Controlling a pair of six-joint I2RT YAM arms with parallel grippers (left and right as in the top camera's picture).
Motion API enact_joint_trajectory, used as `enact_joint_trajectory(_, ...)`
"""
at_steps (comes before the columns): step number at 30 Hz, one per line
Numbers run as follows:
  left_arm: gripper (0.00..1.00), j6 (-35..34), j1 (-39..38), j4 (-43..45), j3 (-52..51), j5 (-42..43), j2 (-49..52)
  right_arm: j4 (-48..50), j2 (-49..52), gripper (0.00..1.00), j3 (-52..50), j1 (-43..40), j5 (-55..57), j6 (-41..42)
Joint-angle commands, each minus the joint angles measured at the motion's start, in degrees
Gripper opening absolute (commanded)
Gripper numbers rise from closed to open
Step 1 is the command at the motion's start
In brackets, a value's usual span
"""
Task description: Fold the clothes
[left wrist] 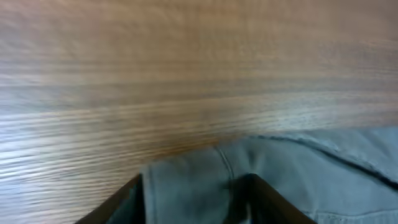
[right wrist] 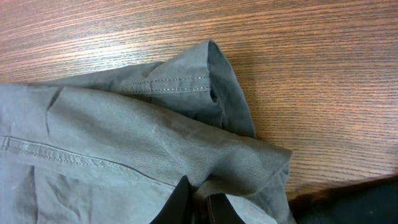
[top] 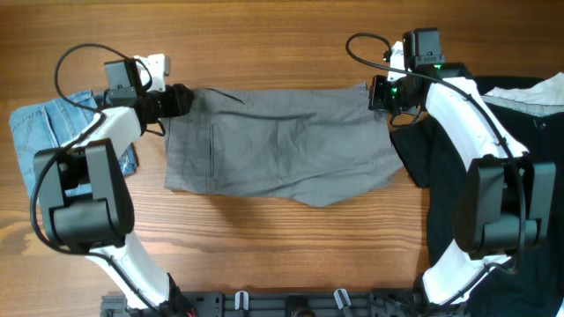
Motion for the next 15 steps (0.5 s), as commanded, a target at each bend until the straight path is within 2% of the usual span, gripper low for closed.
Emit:
enact_joint_trajectory(1, 0.31, 0.3, 0.0, -0.2, 0.5, 3.0, 2.5, -0.6, -1.5, 0.08, 0.6, -0.3, -1.0, -1.0)
enact_joint_trajectory(3, 0.04, 0.1, 0.1, -0.2, 0.5, 3.1, 1.8, -0.8, -1.5, 0.07, 0.6, -0.3, -0.9, -1.0)
enact_joint_trajectory(8, 0.04, -1.2, 0.4, -3.9, 0.5, 3.0, -4.2, -0.6, -1.5, 0.04, 0.6, -0.3, -0.9, -0.9)
enact_joint_trajectory(15, 0.04, -1.4, 0.6, -17.4, 0.5, -4.2, -19.4, 0.5, -1.5, 0.04, 0.6, -0.3, 1.7, 0.9)
